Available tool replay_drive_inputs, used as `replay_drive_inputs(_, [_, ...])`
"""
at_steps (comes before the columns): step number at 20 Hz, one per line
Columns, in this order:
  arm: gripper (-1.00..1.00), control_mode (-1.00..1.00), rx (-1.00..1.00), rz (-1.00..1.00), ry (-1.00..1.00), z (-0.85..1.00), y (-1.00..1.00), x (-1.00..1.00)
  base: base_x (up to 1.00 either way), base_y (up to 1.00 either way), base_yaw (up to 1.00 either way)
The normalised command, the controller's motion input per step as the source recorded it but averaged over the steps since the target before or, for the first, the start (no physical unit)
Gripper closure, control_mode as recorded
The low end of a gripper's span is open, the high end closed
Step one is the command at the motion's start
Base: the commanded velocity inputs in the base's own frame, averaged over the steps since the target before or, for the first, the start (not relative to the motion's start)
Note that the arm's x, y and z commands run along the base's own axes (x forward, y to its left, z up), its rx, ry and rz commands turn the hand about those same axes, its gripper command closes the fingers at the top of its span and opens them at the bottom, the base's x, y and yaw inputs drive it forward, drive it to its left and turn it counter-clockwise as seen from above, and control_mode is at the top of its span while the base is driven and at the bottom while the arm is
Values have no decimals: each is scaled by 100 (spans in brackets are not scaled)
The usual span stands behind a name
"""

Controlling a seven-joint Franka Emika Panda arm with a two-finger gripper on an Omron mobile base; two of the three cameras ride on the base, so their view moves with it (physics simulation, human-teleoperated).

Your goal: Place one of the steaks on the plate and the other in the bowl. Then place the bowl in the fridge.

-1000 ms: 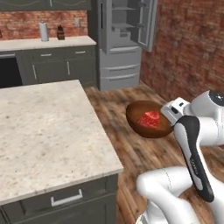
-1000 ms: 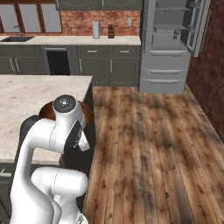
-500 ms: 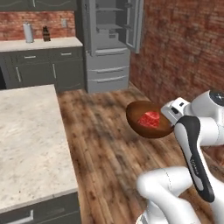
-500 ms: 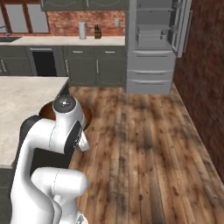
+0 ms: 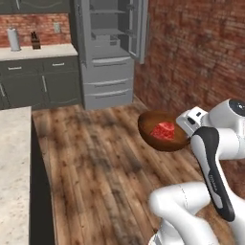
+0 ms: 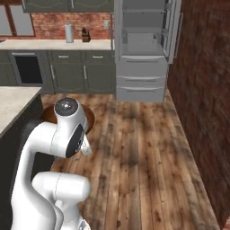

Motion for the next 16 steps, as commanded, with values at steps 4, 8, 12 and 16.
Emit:
replay_drive_inputs(4, [100,100,0,0,0,0,0,0,91,-53,0])
replay_drive_inputs(8, [100,100,0,0,0,0,0,0,89,-41,0])
replay_drive_inputs(12, [100,100,0,0,0,0,0,0,89,-36,0])
replay_drive_inputs(16, [100,100,0,0,0,0,0,0,85,-36,0])
